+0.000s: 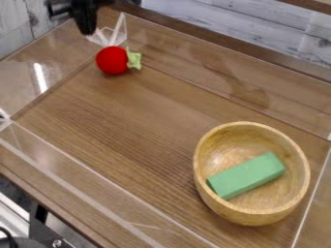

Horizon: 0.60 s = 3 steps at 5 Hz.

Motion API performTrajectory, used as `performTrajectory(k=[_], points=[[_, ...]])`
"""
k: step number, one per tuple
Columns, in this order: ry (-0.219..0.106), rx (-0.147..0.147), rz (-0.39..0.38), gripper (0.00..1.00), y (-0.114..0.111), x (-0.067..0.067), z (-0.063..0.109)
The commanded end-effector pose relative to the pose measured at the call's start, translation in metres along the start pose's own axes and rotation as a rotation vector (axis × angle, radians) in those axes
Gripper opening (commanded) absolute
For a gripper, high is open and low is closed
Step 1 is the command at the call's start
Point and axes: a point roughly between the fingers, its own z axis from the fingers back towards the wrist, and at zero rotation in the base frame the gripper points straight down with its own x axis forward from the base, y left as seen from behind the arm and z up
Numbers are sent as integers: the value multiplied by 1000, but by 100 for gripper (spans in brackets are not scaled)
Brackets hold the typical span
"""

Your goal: Move the red fruit to the left side of the table

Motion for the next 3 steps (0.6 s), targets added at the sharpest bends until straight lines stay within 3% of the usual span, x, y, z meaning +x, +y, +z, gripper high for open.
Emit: performTrajectory(k=[1, 2, 3], points=[[-60, -10, 12, 0, -11, 10, 9], [-59, 1, 16, 100, -15, 16, 8], [-59, 17, 32, 100, -13, 11, 2]])
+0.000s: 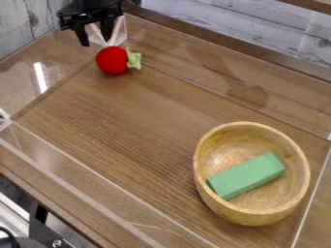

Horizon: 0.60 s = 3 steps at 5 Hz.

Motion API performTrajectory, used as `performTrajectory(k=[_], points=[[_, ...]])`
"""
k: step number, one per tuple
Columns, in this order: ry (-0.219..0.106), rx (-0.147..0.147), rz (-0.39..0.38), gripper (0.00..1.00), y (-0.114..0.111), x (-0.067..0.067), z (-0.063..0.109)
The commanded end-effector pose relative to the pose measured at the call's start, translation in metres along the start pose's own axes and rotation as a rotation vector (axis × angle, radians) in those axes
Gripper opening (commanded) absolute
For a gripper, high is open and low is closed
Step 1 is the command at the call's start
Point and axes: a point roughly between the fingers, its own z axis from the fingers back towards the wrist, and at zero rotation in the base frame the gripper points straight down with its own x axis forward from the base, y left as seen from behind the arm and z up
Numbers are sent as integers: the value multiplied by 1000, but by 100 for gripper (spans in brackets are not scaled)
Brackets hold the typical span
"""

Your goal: Move the red fruit to the left side of the table

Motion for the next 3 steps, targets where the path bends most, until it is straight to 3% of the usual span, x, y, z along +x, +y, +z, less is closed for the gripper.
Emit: performTrajectory(k=[1, 3], points=[[-19, -12, 12, 100, -3, 3, 16], [58, -57, -199, 100, -7, 2, 52]])
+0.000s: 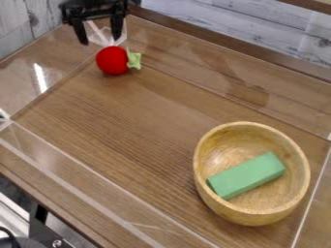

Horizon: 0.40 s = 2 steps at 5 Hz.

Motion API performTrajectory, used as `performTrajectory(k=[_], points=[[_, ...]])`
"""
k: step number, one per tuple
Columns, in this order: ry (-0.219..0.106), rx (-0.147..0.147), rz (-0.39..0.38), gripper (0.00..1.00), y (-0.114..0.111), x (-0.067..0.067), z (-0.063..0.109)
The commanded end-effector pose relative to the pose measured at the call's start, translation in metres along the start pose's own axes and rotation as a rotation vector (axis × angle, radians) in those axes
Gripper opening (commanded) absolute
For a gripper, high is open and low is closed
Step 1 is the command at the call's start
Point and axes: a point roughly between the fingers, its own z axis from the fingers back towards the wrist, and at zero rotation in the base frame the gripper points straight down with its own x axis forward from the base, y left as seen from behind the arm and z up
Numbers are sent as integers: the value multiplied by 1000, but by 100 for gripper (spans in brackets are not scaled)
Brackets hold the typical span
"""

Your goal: Move the red fruit to the left side of the table

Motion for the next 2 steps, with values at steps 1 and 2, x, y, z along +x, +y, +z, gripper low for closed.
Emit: performTrajectory(k=[1, 2], points=[[-70, -36, 20, 100, -4, 19, 42], [-60, -19, 49, 100, -2, 30, 31]])
